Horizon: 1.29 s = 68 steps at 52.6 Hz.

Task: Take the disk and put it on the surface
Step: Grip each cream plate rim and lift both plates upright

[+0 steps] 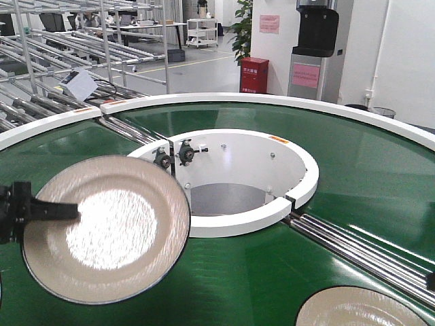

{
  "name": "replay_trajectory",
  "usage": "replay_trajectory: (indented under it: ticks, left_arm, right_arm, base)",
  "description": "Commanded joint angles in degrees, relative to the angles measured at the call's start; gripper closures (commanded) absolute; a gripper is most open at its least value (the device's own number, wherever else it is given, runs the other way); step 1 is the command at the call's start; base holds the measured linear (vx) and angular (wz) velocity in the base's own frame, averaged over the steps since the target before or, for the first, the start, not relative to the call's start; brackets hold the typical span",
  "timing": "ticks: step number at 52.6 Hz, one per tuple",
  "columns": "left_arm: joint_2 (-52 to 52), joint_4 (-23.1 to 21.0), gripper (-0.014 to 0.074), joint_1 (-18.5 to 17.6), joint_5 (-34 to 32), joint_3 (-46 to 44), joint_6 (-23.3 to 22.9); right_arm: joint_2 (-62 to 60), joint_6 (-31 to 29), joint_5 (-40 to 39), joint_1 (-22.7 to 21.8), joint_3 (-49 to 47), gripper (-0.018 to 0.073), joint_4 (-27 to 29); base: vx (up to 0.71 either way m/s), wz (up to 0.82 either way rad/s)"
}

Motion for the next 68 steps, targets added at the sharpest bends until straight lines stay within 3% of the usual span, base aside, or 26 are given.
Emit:
replay_trajectory:
  ticks: [1,14,27,33,38,46,56,57,59,68]
  left_arm:
    - [-5.0,-8.4,0.0605,0.1,5.4,-1.6,0.0]
    - [-6.5,-8.3,0.0605,0.1,5.5,-1.6,0.0]
    - [-6.5,-8.3,0.0605,0.1,5.5,-1.6,0.0]
    - [-6.5,-8.3,0.0605,0.1,5.5,-1.6,0.0]
    - [-6.5,-8.3,0.0605,0.1,5.5,-1.6,0.0]
    - [-6.5,-7.7,0.0605,0.1,5.3,-1.6,0.0]
    - [-6.5,-7.2,0.0605,0.1,4.7,-1.6,0.0]
    - [-6.6,-7.2,0.0605,0.1,4.9,-1.6,0.0]
    - [-6.8,-7.1,0.0605,0.1,5.3,-1.6,0.0]
    - [-8.7,-2.6,0.0604,0.1,5.1,-1.6,0.1]
  right_arm:
    - [0.8,-0.6,-1.6,-0.4,-1.7,0.0014,0.4]
    - [8.7,-4.2,-1.1,-0.4,-1.7,0.0014,1.8]
    - [16.1,-12.4,6.6,0.4,-1.7,0.0014,13.9]
    - [18.7,-12.3,7.6,3.1,-1.7,0.0036,14.3]
    - [19.3,-13.5,6.9,5.6,-1.7,0.0150,15.0]
    - [17.5,-13.8,7.5,5.9,-1.7,0.0577,17.8]
    - [12.2,-12.9,9.3,5.1,-1.7,0.0571,22.5]
    - [7.4,-9.7,10.3,5.1,-1.7,0.0569,27.3]
    - [5.9,-9.6,10.8,5.1,-1.7,0.0568,28.5]
    - [-1.6,-8.2,11.7,5.1,-1.7,0.0568,34.0]
  base:
    - [0.00,0.00]
    - [0.00,0.00]
    - [0.00,0.00]
    - [0.00,0.00]
    - [0.00,0.00]
    - [0.00,0.00]
    - [0.00,0.00]
    - [0.00,0.00]
    - [0.00,0.00]
    - [0.00,0.00]
